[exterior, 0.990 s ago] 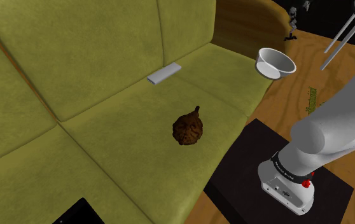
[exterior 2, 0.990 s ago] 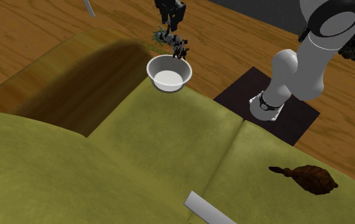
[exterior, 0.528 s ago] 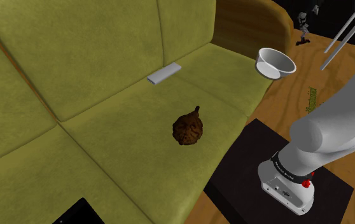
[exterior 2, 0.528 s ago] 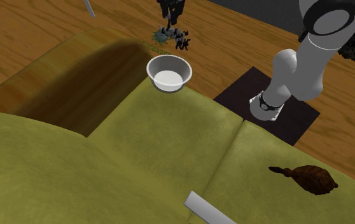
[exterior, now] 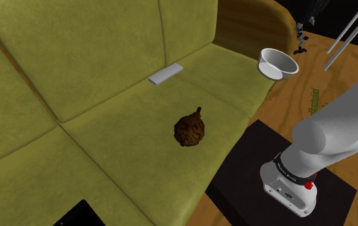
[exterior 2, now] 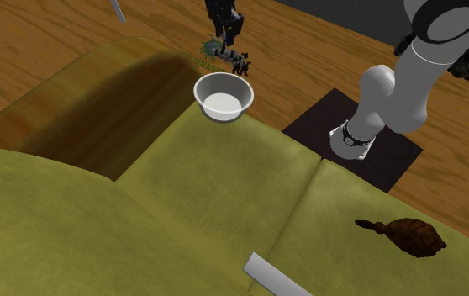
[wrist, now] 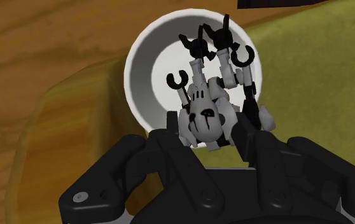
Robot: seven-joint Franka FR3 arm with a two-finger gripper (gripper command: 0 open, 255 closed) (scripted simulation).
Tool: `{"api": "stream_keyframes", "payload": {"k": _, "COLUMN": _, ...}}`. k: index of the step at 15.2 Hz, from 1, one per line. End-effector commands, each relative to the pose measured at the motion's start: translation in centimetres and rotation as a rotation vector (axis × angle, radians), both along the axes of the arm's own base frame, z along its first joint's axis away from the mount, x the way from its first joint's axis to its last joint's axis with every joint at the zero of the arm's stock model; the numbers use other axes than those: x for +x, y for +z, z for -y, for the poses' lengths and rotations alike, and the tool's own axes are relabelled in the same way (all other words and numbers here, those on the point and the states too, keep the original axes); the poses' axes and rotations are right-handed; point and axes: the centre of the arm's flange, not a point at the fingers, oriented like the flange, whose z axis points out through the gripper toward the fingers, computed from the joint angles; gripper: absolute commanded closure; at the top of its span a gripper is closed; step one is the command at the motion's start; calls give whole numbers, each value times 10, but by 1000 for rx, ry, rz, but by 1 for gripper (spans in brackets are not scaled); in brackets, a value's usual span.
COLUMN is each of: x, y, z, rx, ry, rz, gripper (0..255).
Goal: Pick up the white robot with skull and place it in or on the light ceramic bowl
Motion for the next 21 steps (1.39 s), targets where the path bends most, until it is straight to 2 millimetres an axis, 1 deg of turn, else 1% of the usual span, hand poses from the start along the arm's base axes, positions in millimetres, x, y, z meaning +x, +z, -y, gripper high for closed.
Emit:
{"api": "stream_keyframes", "payload": {"k": 1, "x": 0, "y": -9, "z": 0, "rx": -1, "ry": 0, "rz": 1, "gripper": 255}}
{"api": "stream_keyframes", "payload": {"k": 12, "x": 0, "y": -69, "z": 0, "rx": -1, "ry": 0, "rz": 1, "gripper": 255}}
{"api": "stream_keyframes", "payload": {"k": 19, "x": 0, "y": -69, "z": 0, "rx": -1, "ry": 0, "rz": 1, "gripper": 255}}
{"api": "stream_keyframes", "payload": {"k": 20, "x": 0, "y": -69, "z": 0, "rx": -1, "ry": 0, "rz": 1, "gripper": 0}}
{"api": "stream_keyframes", "payload": {"k": 21, "x": 0, "y": -69, "z": 0, "rx": -1, "ry": 0, "rz": 1, "gripper": 0}}
